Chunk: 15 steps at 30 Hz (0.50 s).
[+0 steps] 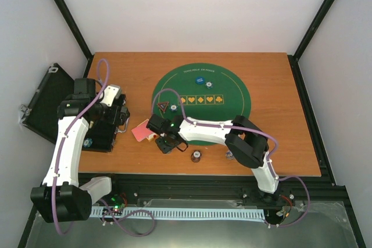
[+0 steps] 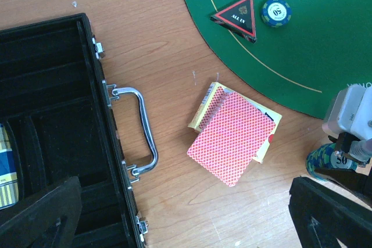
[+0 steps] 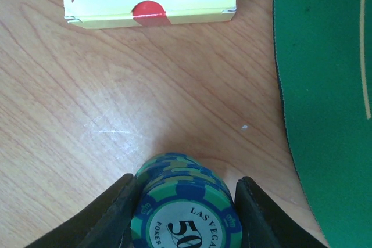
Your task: Distribute texas hold em gaming equipment
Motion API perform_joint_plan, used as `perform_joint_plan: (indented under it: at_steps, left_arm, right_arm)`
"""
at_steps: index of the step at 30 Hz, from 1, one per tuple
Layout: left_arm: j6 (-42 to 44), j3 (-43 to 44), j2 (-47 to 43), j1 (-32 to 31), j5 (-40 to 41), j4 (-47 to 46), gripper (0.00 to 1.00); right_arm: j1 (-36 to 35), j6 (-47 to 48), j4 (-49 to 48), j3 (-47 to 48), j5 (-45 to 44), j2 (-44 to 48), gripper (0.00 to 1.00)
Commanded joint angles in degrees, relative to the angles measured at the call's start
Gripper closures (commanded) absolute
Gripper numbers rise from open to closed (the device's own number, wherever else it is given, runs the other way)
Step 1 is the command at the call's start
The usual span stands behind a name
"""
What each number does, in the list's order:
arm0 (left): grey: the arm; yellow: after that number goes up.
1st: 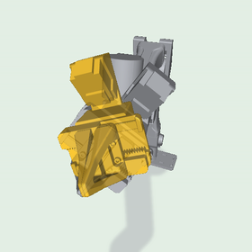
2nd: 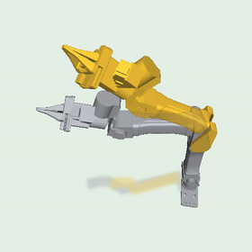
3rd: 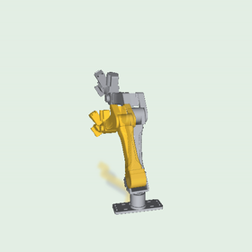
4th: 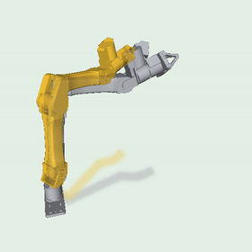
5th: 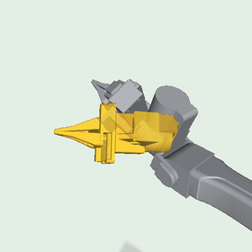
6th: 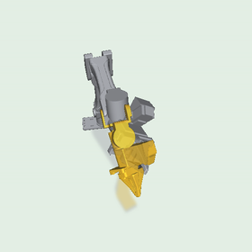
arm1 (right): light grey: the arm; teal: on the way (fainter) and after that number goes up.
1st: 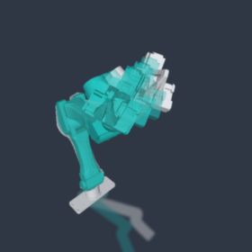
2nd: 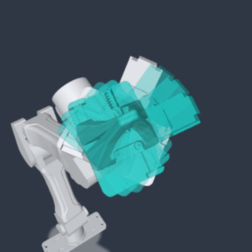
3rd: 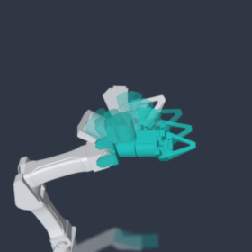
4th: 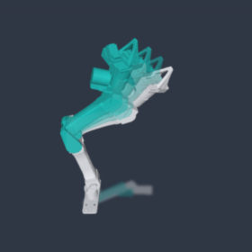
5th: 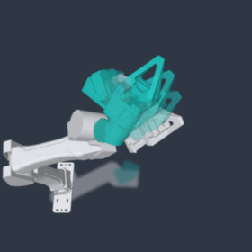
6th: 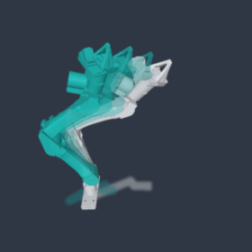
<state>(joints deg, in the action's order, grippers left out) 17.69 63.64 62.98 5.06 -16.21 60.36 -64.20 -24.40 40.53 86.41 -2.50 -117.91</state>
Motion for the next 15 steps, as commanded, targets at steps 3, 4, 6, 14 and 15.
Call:
perform_joint_plan:
  at_steps: [3,4,6,14,15]
  left_arm:
    - [0.5,1.8,-0.8,0.4,-1.4,0.9,0.00]
    - [0.6,1.8,-0.8,0.4,-1.5,1.0,0.00]
    - [0.9,1.8,-1.0,0.4,-2.0,1.2,0.00]
    - [1.3,2.6,-0.9,0.4,-2.1,2.0,0.00]
    - [1.2,2.6,-1.0,0.4,-2.2,2.0,0.00]
  right_arm:
    - [0.3,1.0,2.4,0.4,-1.4,4.5,0.70]
    - [0.3,1.2,2.8,0.5,-1.7,5.3,0.70]
    - [0.3,1.4,4.0,1.2,-2.7,6.3,0.71]
    - [4.6,1.5,5.7,-2.9,-5.7,13.0,0.71]
    - [5.8,1.4,5.4,-4.6,-6.0,14.2,0.71]
